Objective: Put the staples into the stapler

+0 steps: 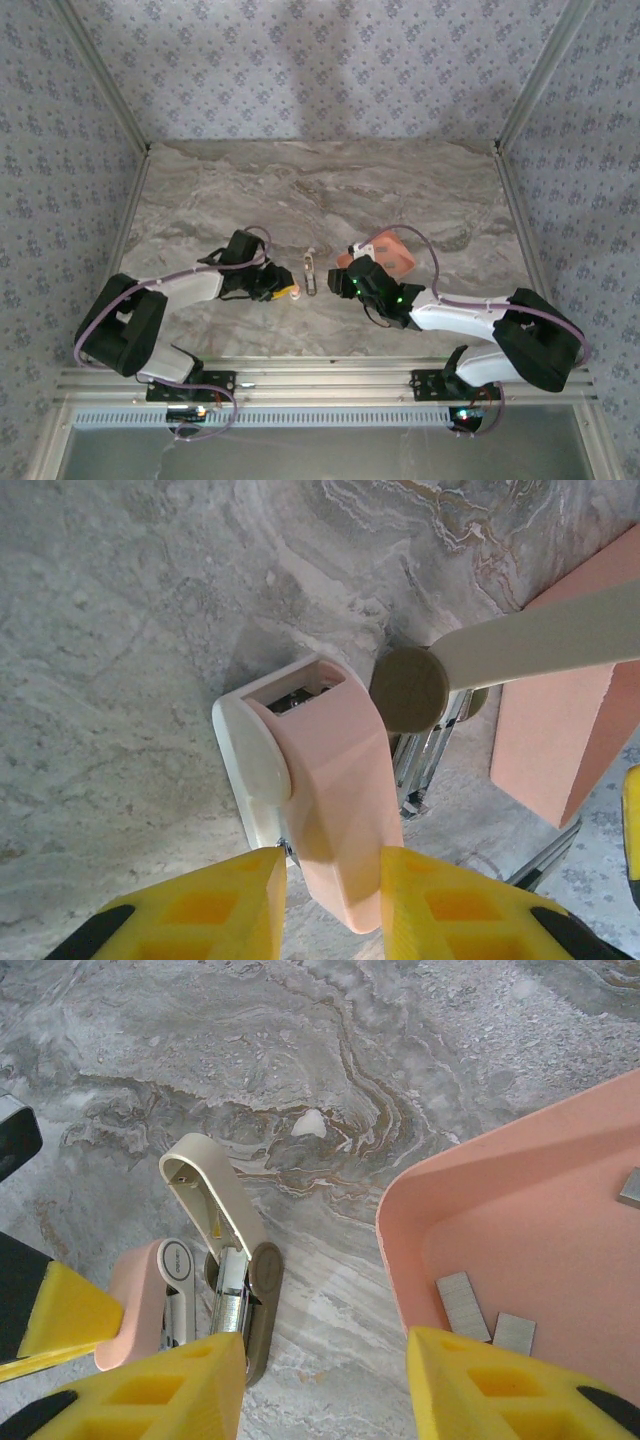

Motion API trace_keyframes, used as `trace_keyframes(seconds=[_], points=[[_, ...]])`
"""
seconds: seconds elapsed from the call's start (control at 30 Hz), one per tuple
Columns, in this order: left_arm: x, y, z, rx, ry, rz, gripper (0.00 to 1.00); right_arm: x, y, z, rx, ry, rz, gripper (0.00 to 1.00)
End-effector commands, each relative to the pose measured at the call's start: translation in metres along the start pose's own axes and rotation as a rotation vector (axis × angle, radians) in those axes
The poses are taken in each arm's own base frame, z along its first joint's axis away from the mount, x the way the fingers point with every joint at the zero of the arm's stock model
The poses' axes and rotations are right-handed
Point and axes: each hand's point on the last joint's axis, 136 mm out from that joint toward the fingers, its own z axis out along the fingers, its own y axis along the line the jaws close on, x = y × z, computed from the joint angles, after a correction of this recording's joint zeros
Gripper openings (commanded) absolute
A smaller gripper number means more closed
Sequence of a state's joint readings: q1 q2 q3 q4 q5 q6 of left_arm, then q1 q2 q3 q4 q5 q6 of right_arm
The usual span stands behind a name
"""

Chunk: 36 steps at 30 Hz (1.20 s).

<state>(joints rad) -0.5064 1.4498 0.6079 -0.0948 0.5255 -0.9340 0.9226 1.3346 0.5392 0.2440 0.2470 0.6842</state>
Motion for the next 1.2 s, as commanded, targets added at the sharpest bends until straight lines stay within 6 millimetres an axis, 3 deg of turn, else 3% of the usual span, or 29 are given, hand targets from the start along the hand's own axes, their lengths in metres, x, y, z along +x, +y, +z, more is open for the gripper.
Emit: trace_keyframes(seconds=[0.0,0.23,0.57,0.87,1.17], points=[[0.021,0.053,0.003,-0.22,0.061,-0.044,0.29,-0.004,0.0,-0.002,-0.006,-0.017,0.021,0.47],[0.02,0.051,0.003,-0.214,0.061,-0.036,0.29,0.005,0.028,0.01,-0.125,0.074,0.021,0.46],[0.022,0.052,0.001,-0.218,0.058,-0.03,0.29,0.024,0.071,0.025,-0.291,0.258,0.198,0.4],[0.023,0.056,0.001,-0.228,0.06,-0.025,0.26,0.04,0.085,0.046,-0.355,0.381,0.428,0.31],[0.027,0.07,0.005,-0.277,0.105,-0.015,0.24,0.046,0.085,0.049,-0.322,0.4,0.41,0.3]])
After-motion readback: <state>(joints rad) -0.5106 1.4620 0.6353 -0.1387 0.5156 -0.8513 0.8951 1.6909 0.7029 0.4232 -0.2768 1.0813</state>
